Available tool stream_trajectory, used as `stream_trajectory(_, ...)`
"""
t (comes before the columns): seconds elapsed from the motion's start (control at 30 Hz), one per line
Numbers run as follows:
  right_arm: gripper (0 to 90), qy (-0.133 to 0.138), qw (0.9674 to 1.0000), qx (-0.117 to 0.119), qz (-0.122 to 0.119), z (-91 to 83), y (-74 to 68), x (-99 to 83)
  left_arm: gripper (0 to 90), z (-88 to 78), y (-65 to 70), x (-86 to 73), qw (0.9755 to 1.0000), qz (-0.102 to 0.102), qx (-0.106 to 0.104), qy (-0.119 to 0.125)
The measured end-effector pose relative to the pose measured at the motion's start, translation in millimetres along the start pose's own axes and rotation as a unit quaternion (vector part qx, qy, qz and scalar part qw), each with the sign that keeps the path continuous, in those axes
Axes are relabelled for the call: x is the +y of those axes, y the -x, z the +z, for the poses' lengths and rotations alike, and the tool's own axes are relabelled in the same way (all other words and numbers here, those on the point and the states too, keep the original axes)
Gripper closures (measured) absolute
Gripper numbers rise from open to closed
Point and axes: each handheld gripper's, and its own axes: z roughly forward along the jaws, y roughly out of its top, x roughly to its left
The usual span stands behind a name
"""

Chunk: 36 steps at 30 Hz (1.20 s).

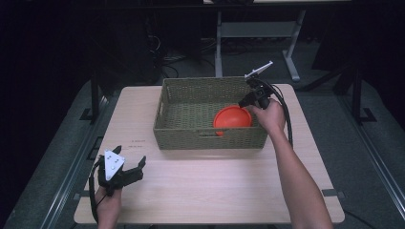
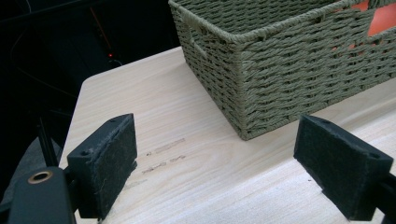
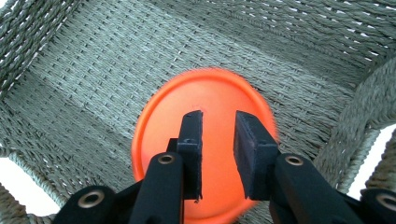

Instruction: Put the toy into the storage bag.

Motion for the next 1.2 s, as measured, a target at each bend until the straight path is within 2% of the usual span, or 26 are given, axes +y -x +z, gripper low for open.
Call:
stream_trajectory(0.4, 63.6, 0.008, 0.9995, 0.028, 0.009, -4.5, 7.4, -11.4, 12.8, -0.2, 0.8, 0.1, 1.0, 0.004, -0.002, -0.002)
stream_trajectory(0.7, 56.6, 0.015, 0.9988, 0.045, 0.012, -12.5, 6.1, -12.0, 12.8, 0.2, 0.9, 0.2, 1.0, 0.004, -0.003, -0.001)
stream_trajectory(0.8, 53.2, 0.021, 0.9977, 0.062, 0.018, -14.5, 7.9, -13.2, 12.8, 0.4, 1.3, 0.2, 1.0, 0.006, -0.003, -0.001)
stream_trajectory(0.9, 49.5, 0.017, 0.9973, 0.069, 0.02, -13.6, 8.9, -14.2, 12.8, 0.7, 1.2, -0.1, 1.0, 0.005, -0.004, -0.002)
stream_trajectory(1.2, 46.8, 0.027, 0.9948, 0.093, 0.033, -10.7, 15.5, -24.2, 12.8, -0.4, 1.4, 0.0, 1.0, 0.004, -0.003, -0.001)
